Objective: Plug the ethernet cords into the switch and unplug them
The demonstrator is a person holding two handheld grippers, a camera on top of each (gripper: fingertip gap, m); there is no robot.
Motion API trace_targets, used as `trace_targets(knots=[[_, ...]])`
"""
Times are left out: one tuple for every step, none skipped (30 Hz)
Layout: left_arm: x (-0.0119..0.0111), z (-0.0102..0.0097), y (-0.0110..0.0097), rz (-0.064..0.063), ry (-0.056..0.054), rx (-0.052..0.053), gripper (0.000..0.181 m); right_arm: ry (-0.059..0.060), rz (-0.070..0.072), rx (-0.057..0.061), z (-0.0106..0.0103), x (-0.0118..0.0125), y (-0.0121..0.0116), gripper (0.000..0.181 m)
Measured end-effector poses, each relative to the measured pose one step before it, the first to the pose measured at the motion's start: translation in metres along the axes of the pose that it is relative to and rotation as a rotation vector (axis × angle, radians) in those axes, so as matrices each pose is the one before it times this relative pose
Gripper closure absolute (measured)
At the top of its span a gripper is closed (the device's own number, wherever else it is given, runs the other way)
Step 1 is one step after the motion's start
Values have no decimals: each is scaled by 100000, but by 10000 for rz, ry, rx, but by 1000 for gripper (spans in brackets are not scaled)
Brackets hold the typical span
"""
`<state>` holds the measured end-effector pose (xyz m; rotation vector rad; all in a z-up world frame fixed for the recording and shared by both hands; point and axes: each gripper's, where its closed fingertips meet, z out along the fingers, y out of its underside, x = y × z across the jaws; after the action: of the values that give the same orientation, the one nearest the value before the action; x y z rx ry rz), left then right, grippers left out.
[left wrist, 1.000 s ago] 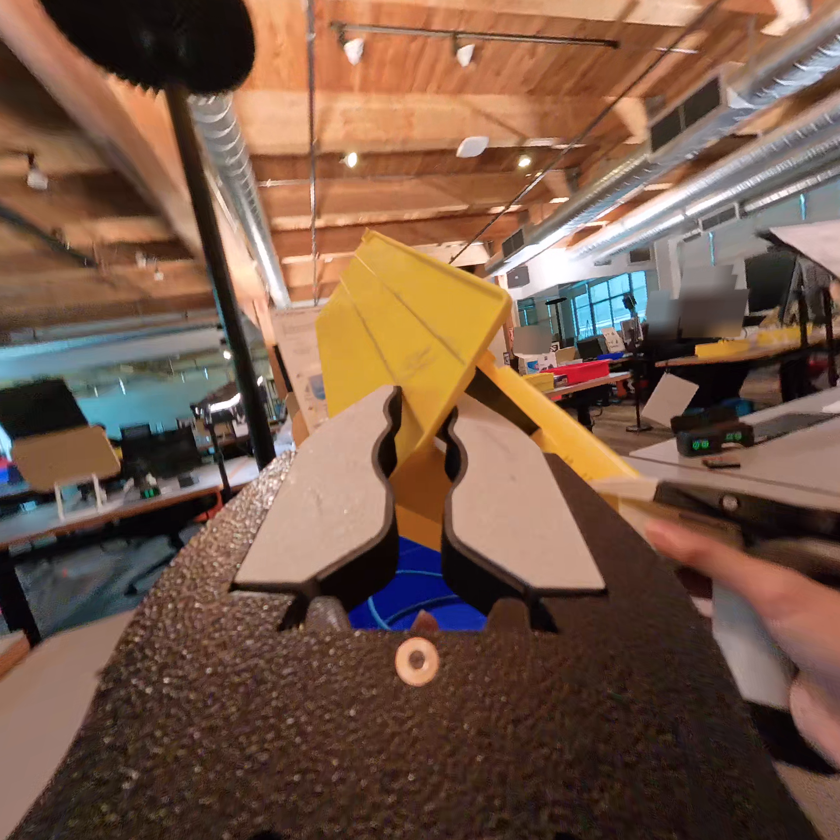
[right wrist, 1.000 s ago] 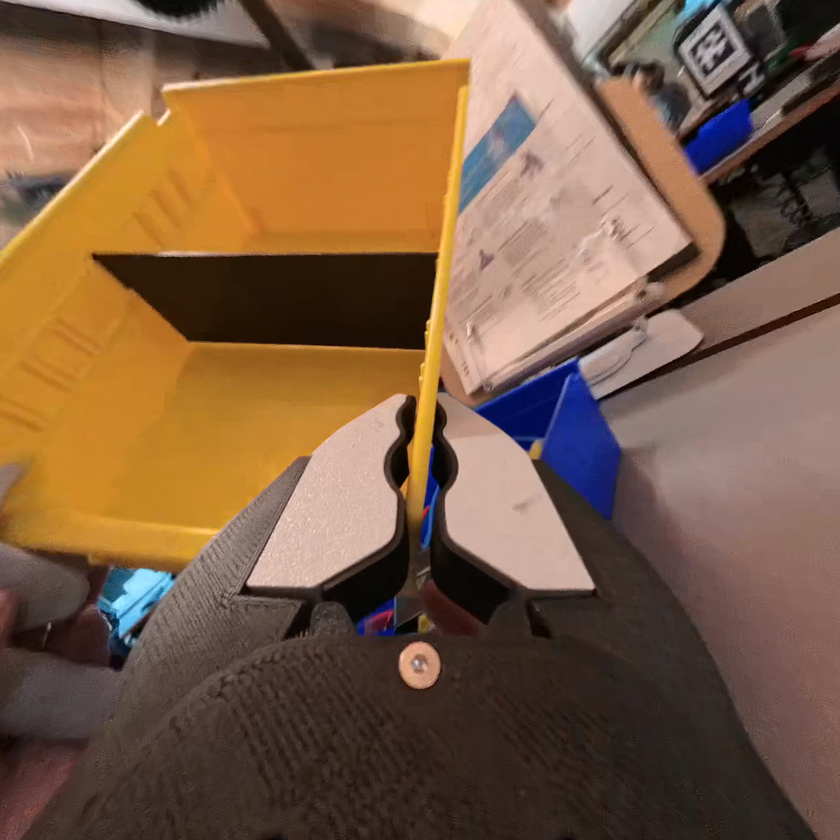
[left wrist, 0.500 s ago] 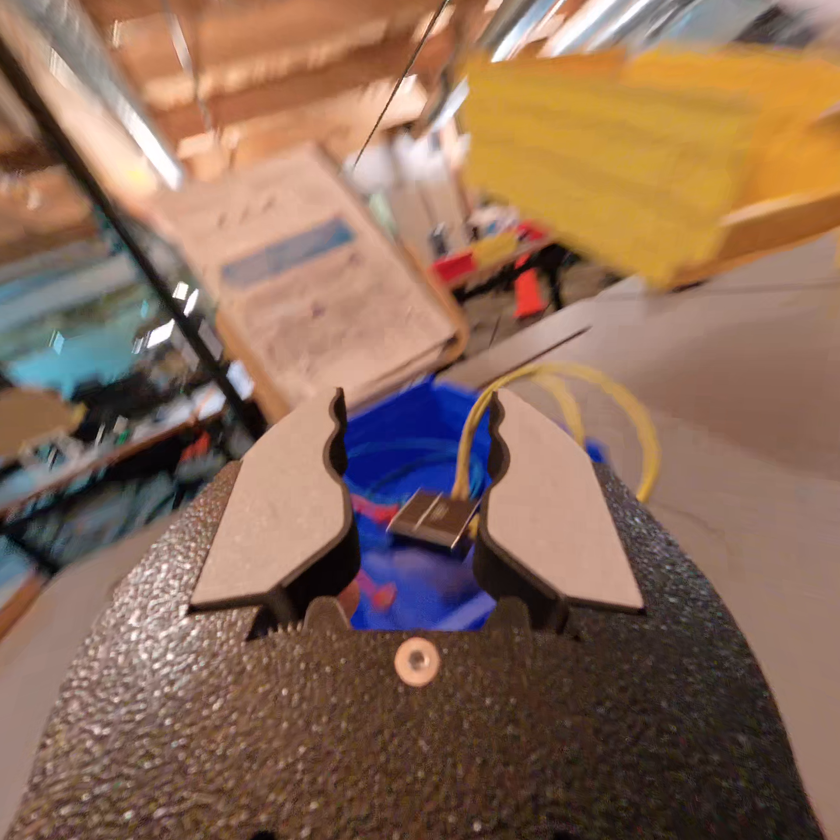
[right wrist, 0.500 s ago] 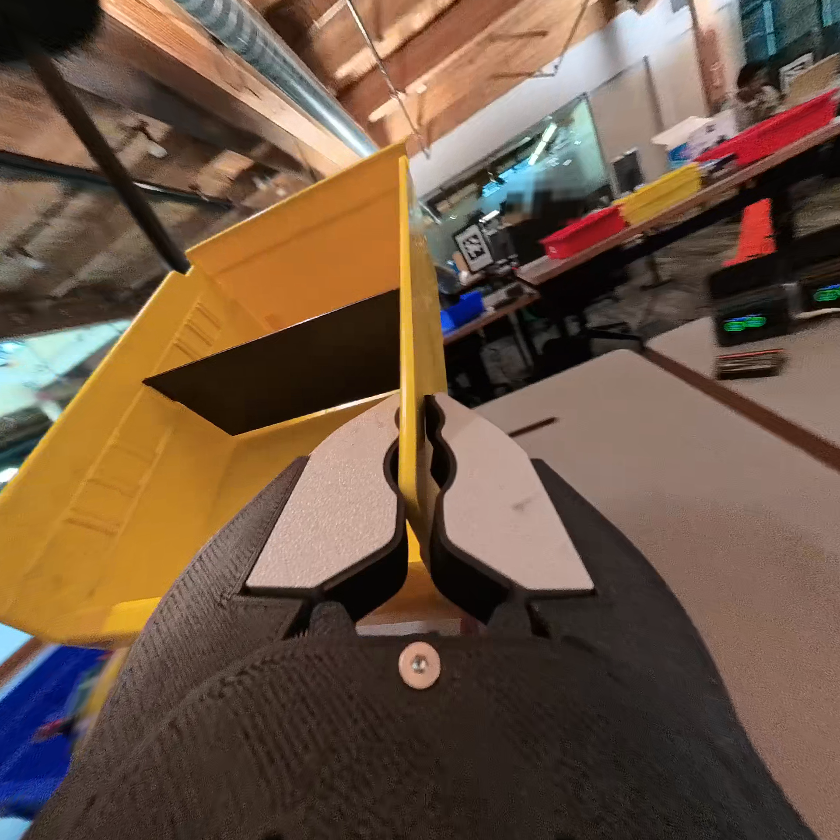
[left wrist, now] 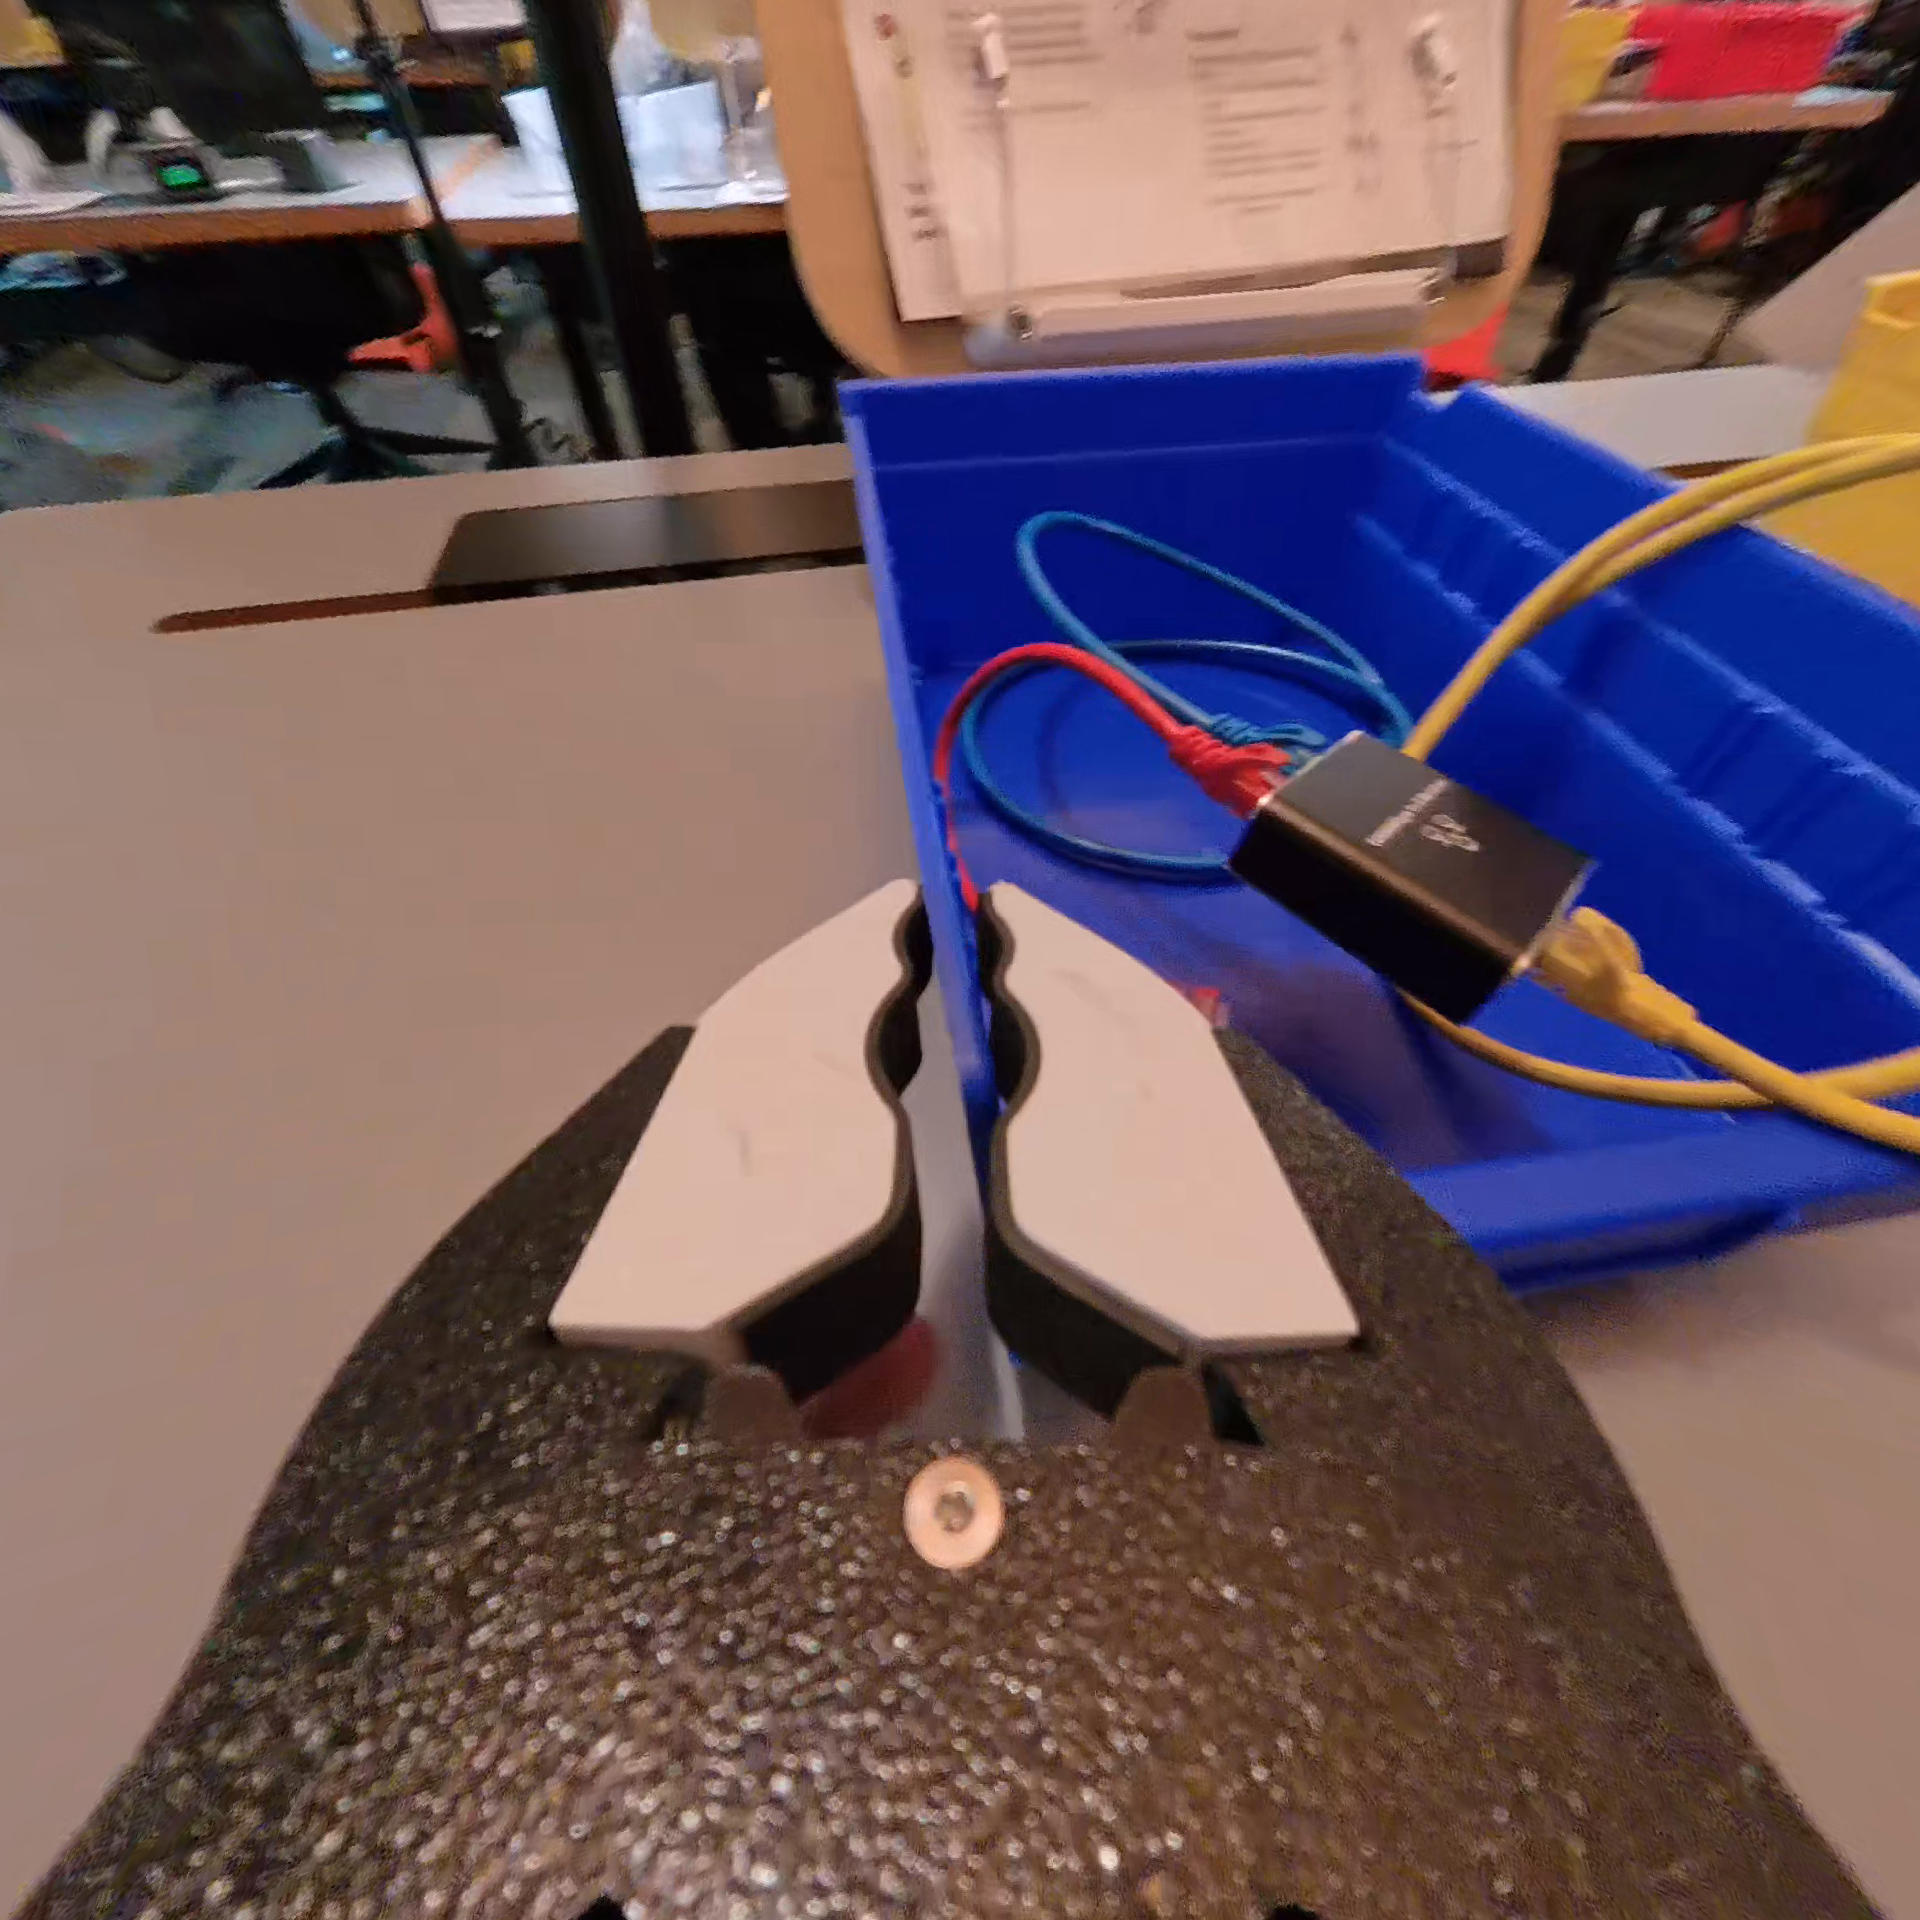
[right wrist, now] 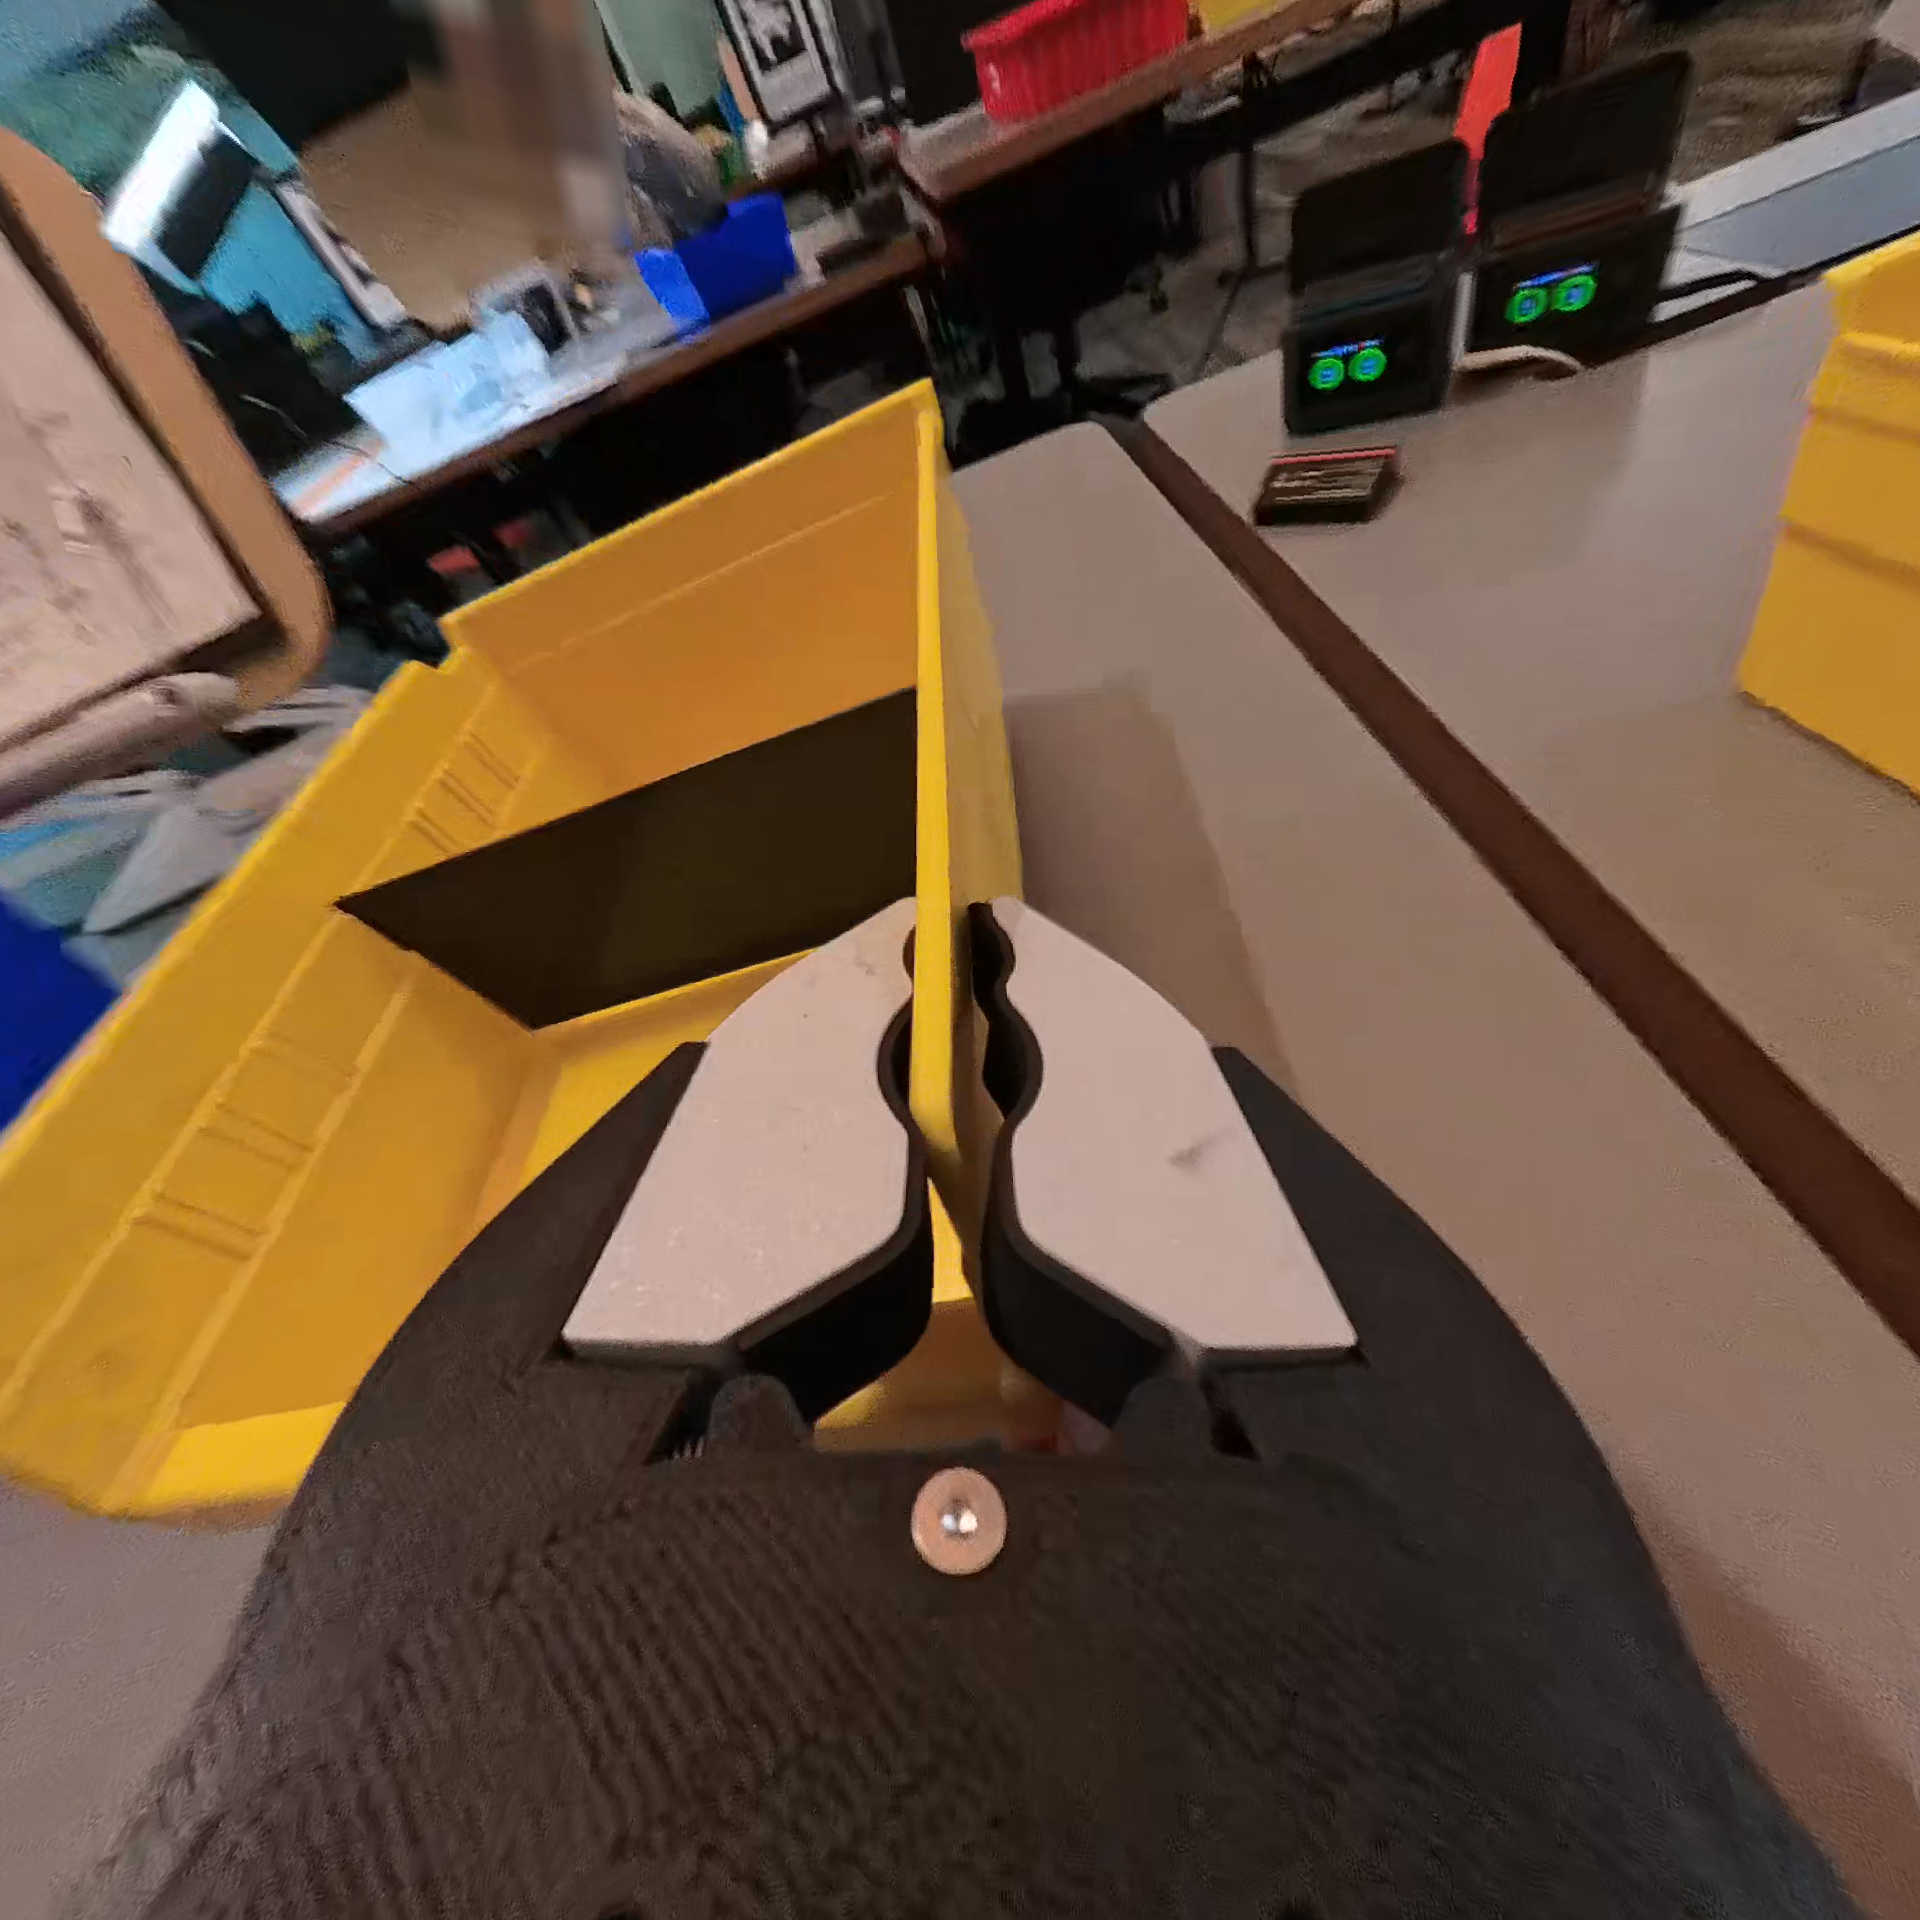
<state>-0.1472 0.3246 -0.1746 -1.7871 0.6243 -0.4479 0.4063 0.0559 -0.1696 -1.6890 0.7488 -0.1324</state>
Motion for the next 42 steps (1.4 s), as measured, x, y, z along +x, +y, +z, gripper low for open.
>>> trace_targets(knots=[[-635, -72, 94, 46, -344, -147, 177, 8, 98, 77, 332, 168, 47, 178], [-646, -82, 20, 160, -224, -62, 177, -123, 248, 31, 316, 59, 29, 178], [-597, -120, 76, 6, -78, -31, 177, 116, -28, -95, 369, 286, 110, 178], [-688, -171, 77, -168, -50, 37, 177, 166, -165, -42, 471, 412, 49, 179], [-838, -225, 121, -141, -114, 23, 177, -118, 151, 36, 561, 250, -17, 179], [-970, -271, 141, -47, -159, 0, 177, -227, 220, 78, 529, 139, -124, 178], [-1035, -294, 114, -58, -141, -4, 177, 20, -45, 31, 410, 240, -224, 178], [-1139, -301, 118, -57, -162, -5, 177, 131, -177, -25, 390, 272, -244, 178], [-1248, -271, 154, -47, -165, -7, 177, -38, -19, 3, 479, 96, -223, 178], [-1329, -238, 137, -142, -162, 14, 177, -30, 29, 12, 574, 130, -127, 178], [-1401, -167, 80, -106, -198, 25, 177, -32, 42, 107, 575, 71, -247, 178], [-1429, -77, 42, -65, -211, 8, 177, 53, -20, 3, 559, 78, -177, 178], [-1422, 50, 7, -104, -184, 4, 177, 64, -85, -53, 609, 38, -159, 177], [-1413, 192, -32, -91, -153, 3, 177, -17, -28, -90, 576, -44, -116, 177], [-1412, 309, -81, -66, -122, -1, 177, -89, 33, -203, 498, -144, -1, 177], [-1421, 382, -97, -41, -122, -11, 177, -194, -10, -267, 351, -290, 3, 174], [-1418, 429, -122, 21, -162, -32, 177, -306, -132, -126, 108, -504, -295, 165], [-1397, 492, -141, 29, -167, -27, 177, 27, -197, 35, -285, -160, -658, 152], [-1265, 533, -157, 22, -107, -8, 177, 448, -240, 107, -825, 284, -915, 132], [-1134, 582, -160, -36, -19, 26, 177, 659, -252, 204, -1367, 392, -1133, 117], [-1023, 575, -147, -79, 45, 5, 177, 408, -327, 471, -1662, -162, -1472, 110], [-912, 572, -148, 45, 67, -44, 178, -113, -455, 601, -1730, -1058, -1499, 108], [-899, 553, -136, 260, -18, -96, 177, -395, -424, 614, -1539, -1664, -1350, 108], [-890, 537, -105, 360, -154, -146, 176, -528, -382, 469, -1201, -2085, -920, 108], [-729, 515, -110, 287, -155, -153, 175, -590, -374, 297, -808, -2293, -429, 107], [-435, 489, -108, 196, 18, -141, 174, -608, -299, 163, -414, -2348, -51, 106], [-215, 414, 35, 79, 148, -233, 174, -627, -114, 35, -68, -2350, 296, 104], [-184, 181, -76, -57, 112, -269, 173, -718, 94, -80, 174, -2446, 557, 103], [-408, -132, -168, -164, -186, -369, 164, -627, 276, -101, 383, -2263, 678, 103], [-559, -428, -549, -208, -422, -209, 152, -473, 226, -59, 552, -1934, 692, 101], [-118, -687, -946, -175, -234, 98, 143, -379, 50, 37, 668, -1681, 582, 100], [332, -809, -1117, -161, -40, 214, 143, -326, -196, 132, 828, -1404, 286, 102], [824, -726, -1117, -137, 192, 188, 143, -316, -295, -44, 851, -1220, 255, 101], [1403, -565, -749, -159, 505, -43, 143, -291, -207, -239, 685, -1106, 308, 99], [1806, -364, -165, -330, 761, -382, 140, -345, -173, -221, 532, -1098, 214, 97], [2013, -166, 423, -700, 958, -675, 131, -386, -207, -118, 414, -1072, 108, 97], [2178, 14, 780, -1072, 1202, -724, 119, -364, -242, -63, 275, -966, 82, 97], [1946, 200, 887, -1251, 1249, -561, 111, -307, -255, -84, 141, -772, 127, 98], [1266, 350, 631, -1263, 1052, -168, 111, -205, -206, -129, -9, -521, 178, 99], [479, 371, 433, -1224, 768, 107, 111, -125, -124, -106, -126, -312, 146, 99], [-215, 333, 406, -1083, 435, 128, 114, -103, -8, -23, -166, -201, 52, 100], [-575, 324, 392, -888, 207, 73, 114, -158, 44, 42, -209, -193, -21, 102]])
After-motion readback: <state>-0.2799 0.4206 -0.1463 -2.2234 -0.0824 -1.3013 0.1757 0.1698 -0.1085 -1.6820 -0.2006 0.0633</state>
